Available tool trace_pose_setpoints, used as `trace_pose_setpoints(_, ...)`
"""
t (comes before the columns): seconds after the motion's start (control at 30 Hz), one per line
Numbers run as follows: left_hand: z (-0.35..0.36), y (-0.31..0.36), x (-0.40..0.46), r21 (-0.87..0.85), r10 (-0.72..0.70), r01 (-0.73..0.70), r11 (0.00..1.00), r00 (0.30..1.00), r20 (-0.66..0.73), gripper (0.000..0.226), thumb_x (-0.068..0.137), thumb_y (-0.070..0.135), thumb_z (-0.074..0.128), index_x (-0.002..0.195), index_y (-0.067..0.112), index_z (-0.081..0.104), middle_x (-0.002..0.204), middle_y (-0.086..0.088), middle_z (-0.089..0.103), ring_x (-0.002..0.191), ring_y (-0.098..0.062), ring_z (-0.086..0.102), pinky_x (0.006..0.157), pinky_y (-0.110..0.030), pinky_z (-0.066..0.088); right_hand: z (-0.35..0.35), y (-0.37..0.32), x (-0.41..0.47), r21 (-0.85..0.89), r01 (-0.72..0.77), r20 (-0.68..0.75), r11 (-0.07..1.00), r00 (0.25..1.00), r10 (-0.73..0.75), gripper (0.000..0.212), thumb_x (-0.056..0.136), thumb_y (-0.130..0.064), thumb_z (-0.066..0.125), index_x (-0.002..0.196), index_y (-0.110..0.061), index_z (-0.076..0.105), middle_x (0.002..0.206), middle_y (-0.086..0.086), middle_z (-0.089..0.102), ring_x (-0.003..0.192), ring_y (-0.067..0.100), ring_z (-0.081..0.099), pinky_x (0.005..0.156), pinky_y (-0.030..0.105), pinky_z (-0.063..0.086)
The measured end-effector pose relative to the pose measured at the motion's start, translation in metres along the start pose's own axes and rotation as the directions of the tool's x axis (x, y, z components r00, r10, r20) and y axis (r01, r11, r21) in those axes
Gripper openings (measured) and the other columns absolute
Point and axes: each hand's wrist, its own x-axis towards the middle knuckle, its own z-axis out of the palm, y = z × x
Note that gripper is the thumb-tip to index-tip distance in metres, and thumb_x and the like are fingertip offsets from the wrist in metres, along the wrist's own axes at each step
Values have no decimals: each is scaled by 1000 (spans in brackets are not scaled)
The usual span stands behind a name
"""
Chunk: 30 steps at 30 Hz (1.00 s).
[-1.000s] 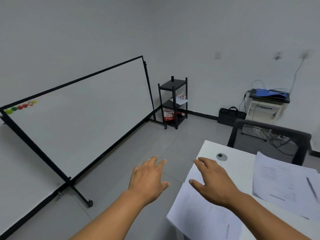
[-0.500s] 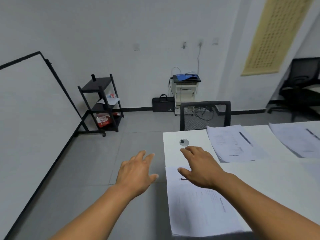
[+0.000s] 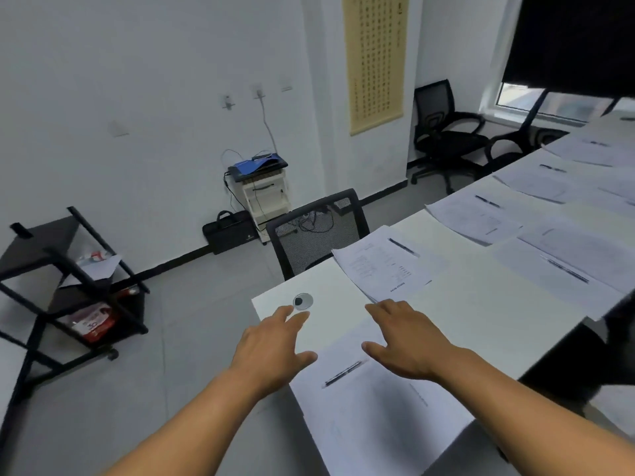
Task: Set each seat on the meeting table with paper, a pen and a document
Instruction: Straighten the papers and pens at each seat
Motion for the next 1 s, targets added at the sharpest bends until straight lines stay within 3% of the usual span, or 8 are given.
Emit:
trace_pose_setpoints(0.27,15,-7,74,66,159,-178,982,960,228,82,99,66,61,169,40,26,178,10,20,157,-20,39,123,-43,40,30,41,13,114,-179,29,977,984,177,76,101,-61,47,164,-23,25,161,1,38,144,28,38,114,42,41)
trace_pose_setpoints(0.47,44,-8,138,62,309,-356,933,875,372,86,97,65,66,169,44,24,178,12,19,157,-17,38,123,-39,38,68,67,-4,147,-364,129,920,929,347,75,103,-58,46,164,-22,24,163,2,35,146,28,36,114,42,42)
trace_pose_setpoints(0.63,80,-6,193,33,455,-537,843,745,487,86,96,59,70,168,45,26,179,12,17,155,-17,41,122,-37,40,116,64,-16,147,-551,204,821,829,520,74,104,-58,45,165,-21,24,163,2,35,145,27,37,113,43,43)
trace_pose_setpoints(0.77,102,-9,226,34,593,-724,689,590,548,88,95,59,70,169,43,25,180,10,15,157,-18,38,124,-38,36,147,36,-19,182,-686,260,705,725,638,78,104,-58,44,167,-23,17,167,1,28,150,24,32,119,42,37)
trace_pose_setpoints(1.0,143,-41,246,52,685,-882,469,401,608,105,90,64,74,172,40,14,182,4,8,167,-20,16,130,-43,29,190,-18,-25,190,-792,313,580,609,729,81,101,-61,46,166,-22,19,171,4,22,155,25,25,123,40,32)
